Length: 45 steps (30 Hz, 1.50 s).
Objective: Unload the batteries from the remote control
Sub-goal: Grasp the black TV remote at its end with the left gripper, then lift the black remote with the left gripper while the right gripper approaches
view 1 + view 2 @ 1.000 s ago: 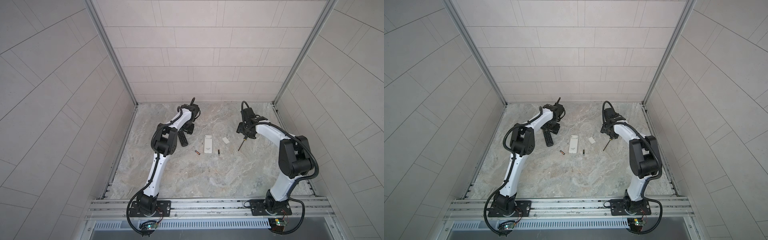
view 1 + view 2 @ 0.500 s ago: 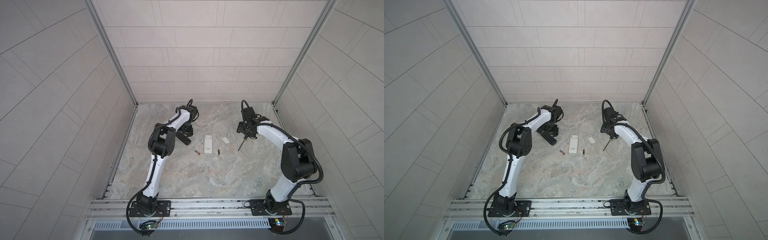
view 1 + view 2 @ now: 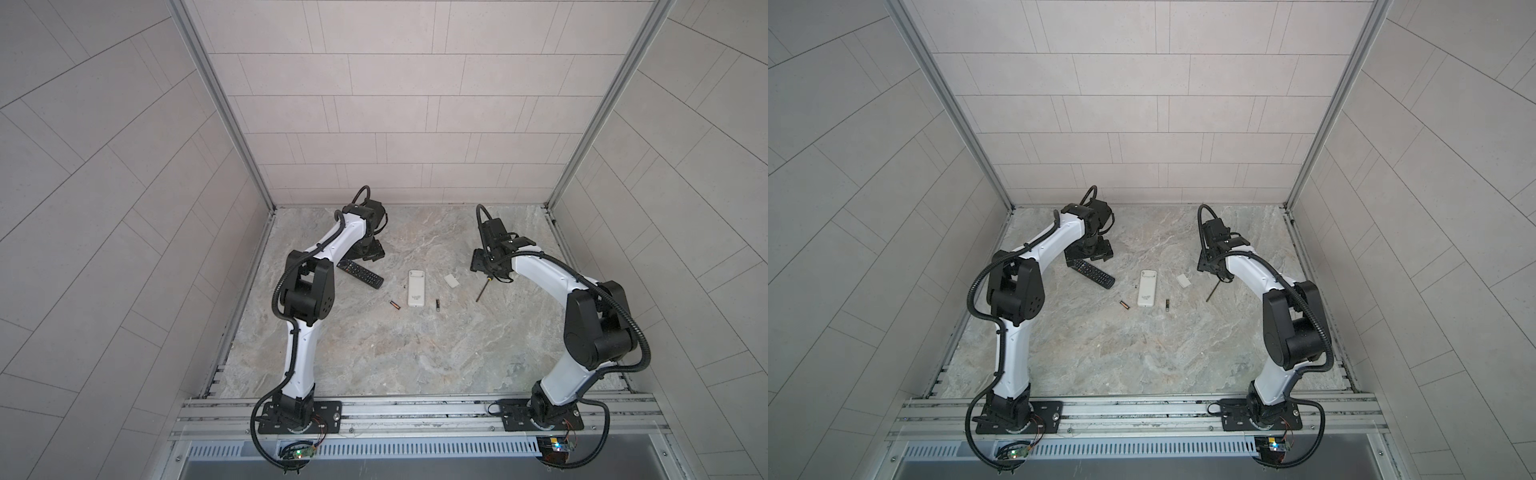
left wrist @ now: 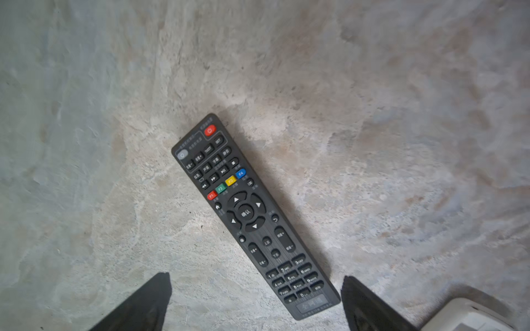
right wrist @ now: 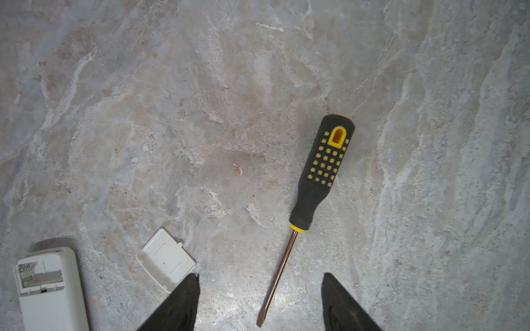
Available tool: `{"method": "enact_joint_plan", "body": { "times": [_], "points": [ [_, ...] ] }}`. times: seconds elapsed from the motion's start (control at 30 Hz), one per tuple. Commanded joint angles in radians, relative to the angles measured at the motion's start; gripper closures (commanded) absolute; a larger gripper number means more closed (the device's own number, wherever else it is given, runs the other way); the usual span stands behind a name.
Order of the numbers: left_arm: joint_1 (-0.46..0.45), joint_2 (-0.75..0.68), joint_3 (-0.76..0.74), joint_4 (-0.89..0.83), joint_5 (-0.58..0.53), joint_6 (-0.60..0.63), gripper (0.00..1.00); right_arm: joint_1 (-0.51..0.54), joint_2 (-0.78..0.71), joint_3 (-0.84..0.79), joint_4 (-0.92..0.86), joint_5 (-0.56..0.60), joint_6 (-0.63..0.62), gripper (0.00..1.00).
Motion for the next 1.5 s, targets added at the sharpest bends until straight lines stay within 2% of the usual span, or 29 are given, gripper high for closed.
{"method": "enact_joint_plan", "body": {
  "times": [0.0,0.27,0.53,0.7,0.77,1.03,1.13,1.3,1.47],
  "points": [
    [0.009,0.004,0.0,0.022,0.049,-0.143,0.0,0.008,-0.025,-0.006,0.004,-0.004,-0.034,0.31],
    [0.01,0.066,0.006,0.016,0.088,-0.322,0.0,0.016,-0.025,-0.006,0.004,-0.022,-0.055,0.31],
    [0.014,0.046,-0.084,0.075,0.042,-0.35,0.07,0.021,-0.019,-0.003,0.007,-0.042,-0.063,0.32],
    [0.028,0.056,-0.147,0.134,0.079,-0.364,0.1,0.033,-0.018,0.007,0.004,-0.049,-0.063,0.33],
    [0.033,0.063,-0.161,0.163,0.084,-0.364,0.15,0.04,-0.022,0.016,-0.003,-0.044,-0.064,0.34],
    [0.035,0.032,-0.229,0.263,0.104,-0.349,0.49,0.062,-0.053,0.034,-0.02,-0.037,-0.077,0.35],
    [0.037,0.006,-0.27,0.31,0.121,-0.341,0.57,0.067,-0.059,0.039,-0.021,-0.061,-0.077,0.35],
    [0.04,-0.067,-0.344,0.419,0.169,-0.327,0.64,0.093,-0.053,0.06,-0.015,-0.152,-0.092,0.35],
    [0.04,-0.171,-0.42,0.564,0.239,-0.32,0.65,0.175,-0.038,0.069,0.068,-0.344,-0.094,0.35]
  ]
}}
